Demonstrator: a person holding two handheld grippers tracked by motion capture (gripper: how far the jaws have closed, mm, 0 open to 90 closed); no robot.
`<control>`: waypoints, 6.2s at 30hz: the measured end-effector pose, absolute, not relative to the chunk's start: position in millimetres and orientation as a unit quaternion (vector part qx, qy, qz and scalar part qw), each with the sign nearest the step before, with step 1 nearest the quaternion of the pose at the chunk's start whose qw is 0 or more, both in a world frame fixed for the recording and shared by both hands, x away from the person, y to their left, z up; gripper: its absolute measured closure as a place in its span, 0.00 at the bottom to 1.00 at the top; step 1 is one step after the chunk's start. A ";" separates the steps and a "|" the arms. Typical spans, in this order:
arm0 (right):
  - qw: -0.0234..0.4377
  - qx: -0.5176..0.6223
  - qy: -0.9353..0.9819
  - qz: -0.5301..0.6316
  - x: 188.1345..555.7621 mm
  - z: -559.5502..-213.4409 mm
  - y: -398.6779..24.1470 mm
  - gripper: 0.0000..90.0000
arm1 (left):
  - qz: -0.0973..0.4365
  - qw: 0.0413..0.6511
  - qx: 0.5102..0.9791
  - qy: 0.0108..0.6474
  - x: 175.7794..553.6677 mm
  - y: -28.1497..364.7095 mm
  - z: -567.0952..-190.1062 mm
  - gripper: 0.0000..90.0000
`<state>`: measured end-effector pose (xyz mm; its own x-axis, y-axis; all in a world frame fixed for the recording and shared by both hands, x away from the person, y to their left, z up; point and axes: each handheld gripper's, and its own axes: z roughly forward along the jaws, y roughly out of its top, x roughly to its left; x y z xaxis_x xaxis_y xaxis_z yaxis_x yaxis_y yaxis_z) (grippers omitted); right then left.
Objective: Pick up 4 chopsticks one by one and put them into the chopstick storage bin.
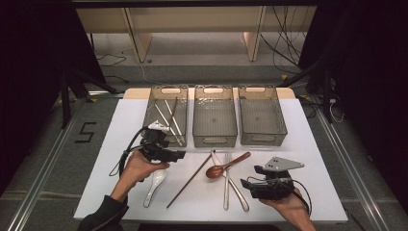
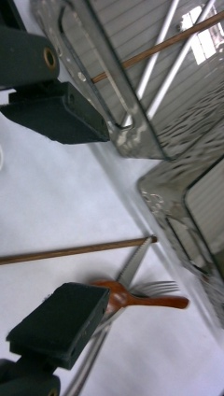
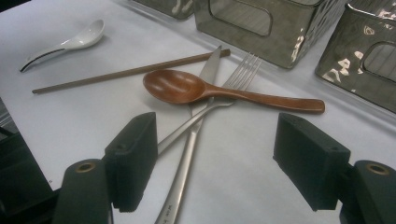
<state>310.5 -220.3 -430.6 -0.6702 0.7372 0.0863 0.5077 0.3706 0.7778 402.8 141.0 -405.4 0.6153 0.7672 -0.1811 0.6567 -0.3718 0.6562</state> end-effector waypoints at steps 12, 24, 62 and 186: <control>0.137 0.381 0.818 0.410 311.0 -431.8 -218.5 0.35 | 0.065 0.284 0.859 0.421 391.6 119.8 -428.2 0.23; 0.136 0.382 0.817 0.409 311.5 -431.7 -218.9 0.35 | 0.053 0.234 0.881 0.407 384.2 104.7 -442.0 0.34; 0.135 0.380 0.820 0.406 311.9 -433.3 -218.6 0.35 | 0.047 0.172 0.914 0.365 376.9 76.0 -464.1 0.91; 0.139 0.383 0.814 0.413 311.6 -430.4 -222.8 0.35 | 0.180 0.364 0.785 0.467 510.6 177.5 -355.9 0.94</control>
<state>311.6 -222.8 -430.4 -0.6677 0.7389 0.0908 0.5099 0.3651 0.7789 510.6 177.5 -355.9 0.4996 0.8643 -0.0579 0.6023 -0.2986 0.7403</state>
